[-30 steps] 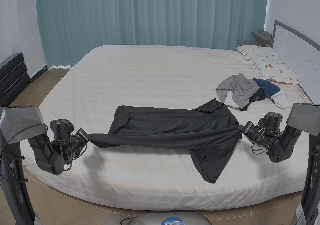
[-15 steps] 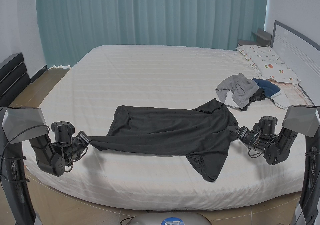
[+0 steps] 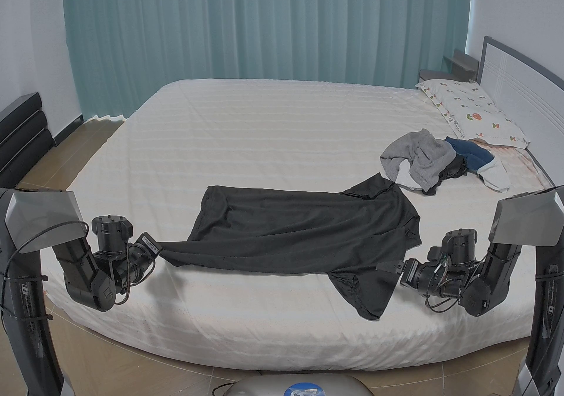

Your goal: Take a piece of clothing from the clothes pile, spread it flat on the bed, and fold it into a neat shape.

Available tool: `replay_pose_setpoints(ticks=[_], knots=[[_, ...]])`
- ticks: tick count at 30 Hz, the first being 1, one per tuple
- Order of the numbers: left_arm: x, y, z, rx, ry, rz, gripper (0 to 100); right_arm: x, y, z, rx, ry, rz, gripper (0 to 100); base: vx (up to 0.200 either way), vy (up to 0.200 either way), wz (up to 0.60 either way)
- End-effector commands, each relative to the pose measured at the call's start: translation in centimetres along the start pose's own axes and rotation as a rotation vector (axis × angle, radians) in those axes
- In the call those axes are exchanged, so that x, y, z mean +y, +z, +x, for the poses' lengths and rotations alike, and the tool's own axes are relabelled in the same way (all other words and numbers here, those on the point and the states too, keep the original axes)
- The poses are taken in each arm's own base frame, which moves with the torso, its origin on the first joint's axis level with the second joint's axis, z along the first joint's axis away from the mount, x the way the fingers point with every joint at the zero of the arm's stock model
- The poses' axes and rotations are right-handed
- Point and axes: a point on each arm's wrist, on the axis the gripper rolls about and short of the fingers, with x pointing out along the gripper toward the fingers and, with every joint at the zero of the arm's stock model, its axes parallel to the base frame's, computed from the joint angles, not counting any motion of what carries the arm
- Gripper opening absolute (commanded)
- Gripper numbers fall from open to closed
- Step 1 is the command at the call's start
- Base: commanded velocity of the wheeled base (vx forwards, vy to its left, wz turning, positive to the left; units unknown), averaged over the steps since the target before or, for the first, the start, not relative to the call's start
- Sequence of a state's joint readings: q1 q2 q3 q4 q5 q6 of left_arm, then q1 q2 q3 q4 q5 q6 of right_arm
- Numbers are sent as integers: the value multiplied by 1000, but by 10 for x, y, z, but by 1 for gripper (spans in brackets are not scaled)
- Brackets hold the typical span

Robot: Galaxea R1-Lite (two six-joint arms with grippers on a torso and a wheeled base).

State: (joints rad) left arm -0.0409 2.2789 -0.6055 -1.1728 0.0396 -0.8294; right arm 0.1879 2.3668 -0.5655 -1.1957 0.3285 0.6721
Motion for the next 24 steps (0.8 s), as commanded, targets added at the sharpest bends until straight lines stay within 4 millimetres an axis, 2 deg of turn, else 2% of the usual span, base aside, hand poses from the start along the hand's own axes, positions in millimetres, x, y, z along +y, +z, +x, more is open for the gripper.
replay_pose_setpoints(ticks=[1,7,9,10,13,17,18,20,21,24], knots=[[0,0,0,1,1,0,0,-2,-8,8,29,-8,-16,100,0,0,0],[0,-1,0,3,1,0,0,-3,-6,14,25,-11,-23,100,0,0,0],[0,-2,0,7,1,1,0,0,-6,22,9,-24,-34,100,0,0,0],[-1,-3,0,8,-2,3,0,1,-6,23,9,-33,-37,0,0,0,0],[-1,-4,0,13,-2,5,0,1,-9,21,9,-65,-37,0,0,0,0],[-1,-4,-1,15,-2,5,0,-3,-4,7,-3,-90,-24,0,0,0,0],[0,-6,-1,20,1,8,0,-11,1,-5,-18,-112,-12,0,0,0,0],[-1,-7,-2,23,1,9,0,-14,3,-11,-26,-122,-7,0,0,0,0],[-1,-8,-2,29,3,11,0,-20,8,-25,-40,-140,11,0,0,0,0],[0,-10,-3,39,8,25,0,-25,10,-45,-36,-136,35,0,0,0,0]])
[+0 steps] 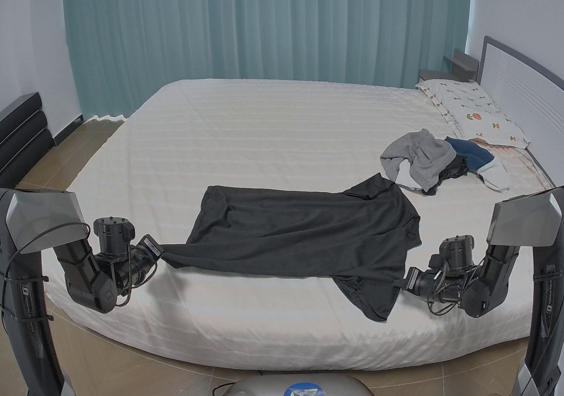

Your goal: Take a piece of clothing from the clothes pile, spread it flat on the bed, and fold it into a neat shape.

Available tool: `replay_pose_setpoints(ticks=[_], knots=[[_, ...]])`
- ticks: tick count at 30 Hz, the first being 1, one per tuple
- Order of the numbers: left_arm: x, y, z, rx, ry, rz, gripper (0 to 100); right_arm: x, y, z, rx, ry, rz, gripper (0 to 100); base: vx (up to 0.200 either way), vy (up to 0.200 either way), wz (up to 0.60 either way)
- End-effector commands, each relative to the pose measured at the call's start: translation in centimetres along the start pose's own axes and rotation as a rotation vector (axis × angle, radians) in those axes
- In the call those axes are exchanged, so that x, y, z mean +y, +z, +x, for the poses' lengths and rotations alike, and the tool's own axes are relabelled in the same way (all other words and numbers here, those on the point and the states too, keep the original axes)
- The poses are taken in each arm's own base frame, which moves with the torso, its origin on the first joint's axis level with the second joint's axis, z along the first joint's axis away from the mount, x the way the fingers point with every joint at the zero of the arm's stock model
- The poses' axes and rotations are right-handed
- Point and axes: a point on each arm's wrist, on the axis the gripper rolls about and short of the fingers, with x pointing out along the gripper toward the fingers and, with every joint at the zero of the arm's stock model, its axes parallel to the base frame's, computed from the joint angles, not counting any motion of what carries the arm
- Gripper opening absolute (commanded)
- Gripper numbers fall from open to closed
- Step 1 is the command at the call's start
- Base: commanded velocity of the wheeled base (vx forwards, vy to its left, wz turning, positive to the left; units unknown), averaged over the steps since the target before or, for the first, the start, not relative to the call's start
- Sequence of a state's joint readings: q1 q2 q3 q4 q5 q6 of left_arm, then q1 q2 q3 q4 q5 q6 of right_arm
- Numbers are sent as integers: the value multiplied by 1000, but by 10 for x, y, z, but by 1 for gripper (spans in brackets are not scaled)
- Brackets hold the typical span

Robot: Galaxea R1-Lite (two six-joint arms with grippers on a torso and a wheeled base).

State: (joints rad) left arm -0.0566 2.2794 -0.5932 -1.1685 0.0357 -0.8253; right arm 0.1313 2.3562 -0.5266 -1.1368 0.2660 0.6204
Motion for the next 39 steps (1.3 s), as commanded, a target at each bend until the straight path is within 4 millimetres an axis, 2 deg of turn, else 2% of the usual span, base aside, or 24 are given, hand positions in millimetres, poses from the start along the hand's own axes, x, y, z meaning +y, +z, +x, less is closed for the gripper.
replay_pose_setpoints(ticks=[1,5,14,28,33,39], knots=[[1,-5,-1,20,11,29,0,-10,9,-39,-21,3,38,0,0,0,0],[8,-13,-9,56,38,116,0,-17,6,-73,-12,12,37,0,0,0,0],[17,-38,-30,165,73,301,0,-42,-12,-102,42,-46,-24,0,0,0,0],[36,-61,-56,306,121,537,0,-51,-23,-115,79,-82,-103,0,0,0,0],[41,-67,-63,347,130,587,0,-60,-36,-111,152,-106,-124,0,0,0,0],[42,-74,-65,376,129,610,0,-66,-39,-103,175,-115,-120,0,0,0,0]])
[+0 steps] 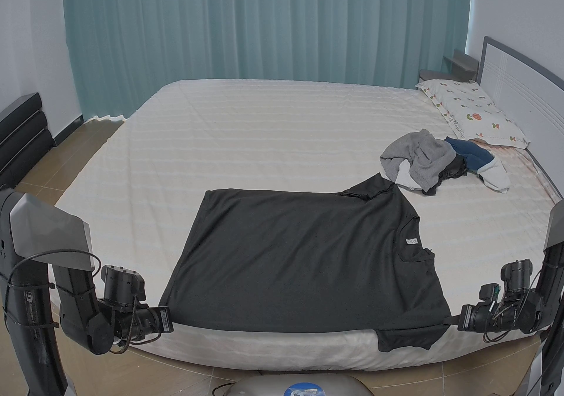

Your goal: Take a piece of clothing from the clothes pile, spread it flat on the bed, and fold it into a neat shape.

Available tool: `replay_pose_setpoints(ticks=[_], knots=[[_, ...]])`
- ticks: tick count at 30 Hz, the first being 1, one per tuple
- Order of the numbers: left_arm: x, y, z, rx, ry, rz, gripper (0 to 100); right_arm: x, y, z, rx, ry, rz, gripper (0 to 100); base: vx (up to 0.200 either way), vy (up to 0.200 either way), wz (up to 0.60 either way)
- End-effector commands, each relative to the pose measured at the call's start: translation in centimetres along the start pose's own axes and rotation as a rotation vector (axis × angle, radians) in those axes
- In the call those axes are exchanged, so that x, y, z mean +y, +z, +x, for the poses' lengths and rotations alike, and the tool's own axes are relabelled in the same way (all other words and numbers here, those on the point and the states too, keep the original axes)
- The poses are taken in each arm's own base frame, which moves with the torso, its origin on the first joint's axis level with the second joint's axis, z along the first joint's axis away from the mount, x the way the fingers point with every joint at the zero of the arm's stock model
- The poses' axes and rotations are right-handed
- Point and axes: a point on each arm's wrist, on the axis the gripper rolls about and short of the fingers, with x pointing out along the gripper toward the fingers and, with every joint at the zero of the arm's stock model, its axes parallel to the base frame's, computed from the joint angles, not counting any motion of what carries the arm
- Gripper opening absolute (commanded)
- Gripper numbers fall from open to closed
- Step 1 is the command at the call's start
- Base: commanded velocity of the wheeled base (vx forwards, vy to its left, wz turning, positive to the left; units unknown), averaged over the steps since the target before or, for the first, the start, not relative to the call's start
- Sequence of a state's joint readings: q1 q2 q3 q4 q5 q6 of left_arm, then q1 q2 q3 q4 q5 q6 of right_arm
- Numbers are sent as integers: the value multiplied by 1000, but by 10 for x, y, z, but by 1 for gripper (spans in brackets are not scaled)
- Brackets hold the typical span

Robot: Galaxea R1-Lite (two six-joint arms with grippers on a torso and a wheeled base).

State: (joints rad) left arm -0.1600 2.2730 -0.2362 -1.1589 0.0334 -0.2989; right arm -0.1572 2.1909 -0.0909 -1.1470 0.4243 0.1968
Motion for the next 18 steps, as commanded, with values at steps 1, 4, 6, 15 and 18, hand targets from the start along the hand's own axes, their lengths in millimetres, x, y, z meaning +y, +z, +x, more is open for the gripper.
replay_pose_setpoints(ticks=[1,4,6,15,18], knots=[[-1,-7,2,28,-1,13,0,-5,-4,9,32,-4,13,0,0,0,0],[-1,-9,4,39,-3,13,0,-5,3,13,11,4,9,0,0,0,0],[-1,-10,5,40,-2,13,0,-6,7,16,-3,7,7,0,0,0,0],[-2,-6,7,24,-11,5,100,-8,8,18,-1,32,30,100,0,0,0],[-3,-1,6,3,-18,1,100,-13,13,13,-49,66,87,100,0,0,0]])
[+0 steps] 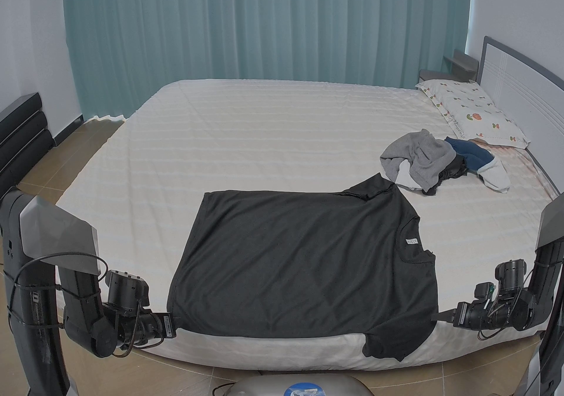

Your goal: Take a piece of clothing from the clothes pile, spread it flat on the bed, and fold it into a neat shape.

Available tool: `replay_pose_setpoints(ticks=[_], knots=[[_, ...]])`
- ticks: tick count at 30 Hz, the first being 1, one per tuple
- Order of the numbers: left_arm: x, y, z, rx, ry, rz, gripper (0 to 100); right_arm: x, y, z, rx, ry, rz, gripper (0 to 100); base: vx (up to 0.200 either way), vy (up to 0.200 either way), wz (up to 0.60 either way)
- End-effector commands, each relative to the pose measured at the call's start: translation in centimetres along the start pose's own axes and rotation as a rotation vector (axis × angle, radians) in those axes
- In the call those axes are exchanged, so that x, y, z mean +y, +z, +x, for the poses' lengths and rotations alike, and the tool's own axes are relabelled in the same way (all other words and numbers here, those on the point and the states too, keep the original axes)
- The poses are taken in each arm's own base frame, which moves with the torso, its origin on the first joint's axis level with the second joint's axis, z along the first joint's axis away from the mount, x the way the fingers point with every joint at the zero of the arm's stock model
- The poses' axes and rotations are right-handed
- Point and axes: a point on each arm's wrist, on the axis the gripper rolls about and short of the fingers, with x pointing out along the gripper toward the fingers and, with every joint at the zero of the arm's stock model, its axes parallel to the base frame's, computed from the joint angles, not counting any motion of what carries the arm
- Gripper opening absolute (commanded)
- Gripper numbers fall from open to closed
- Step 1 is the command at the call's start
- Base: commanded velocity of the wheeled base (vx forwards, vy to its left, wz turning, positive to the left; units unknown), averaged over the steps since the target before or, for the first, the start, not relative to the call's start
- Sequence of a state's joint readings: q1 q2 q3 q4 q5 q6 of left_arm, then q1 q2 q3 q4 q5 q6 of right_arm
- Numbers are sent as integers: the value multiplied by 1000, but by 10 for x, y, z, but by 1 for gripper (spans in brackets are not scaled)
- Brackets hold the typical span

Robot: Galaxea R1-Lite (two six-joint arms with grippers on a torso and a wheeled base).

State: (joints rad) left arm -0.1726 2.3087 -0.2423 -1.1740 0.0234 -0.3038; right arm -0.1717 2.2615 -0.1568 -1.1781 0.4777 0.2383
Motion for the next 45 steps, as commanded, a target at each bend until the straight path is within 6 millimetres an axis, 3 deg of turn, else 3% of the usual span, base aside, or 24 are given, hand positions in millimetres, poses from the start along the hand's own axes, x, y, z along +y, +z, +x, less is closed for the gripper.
replay_pose_setpoints(ticks=[1,13,18,27,39,45], knots=[[-1,5,-2,-25,-7,-5,100,-5,5,-4,-44,31,70,100,0,0,0],[-9,38,-4,-169,-59,-130,100,8,23,-4,-165,222,403,100,0,0,0],[-9,42,1,-181,-62,-145,100,6,21,-2,-175,226,415,100,0,0,0],[-10,45,2,-189,-71,-193,100,9,20,0,-168,225,413,100,0,200,0],[-12,49,2,-218,-79,-197,100,9,20,0,-172,226,422,100,0,0,0],[-14,58,3,-249,-98,-285,100,10,24,-1,-183,238,461,100,100,0,0]])
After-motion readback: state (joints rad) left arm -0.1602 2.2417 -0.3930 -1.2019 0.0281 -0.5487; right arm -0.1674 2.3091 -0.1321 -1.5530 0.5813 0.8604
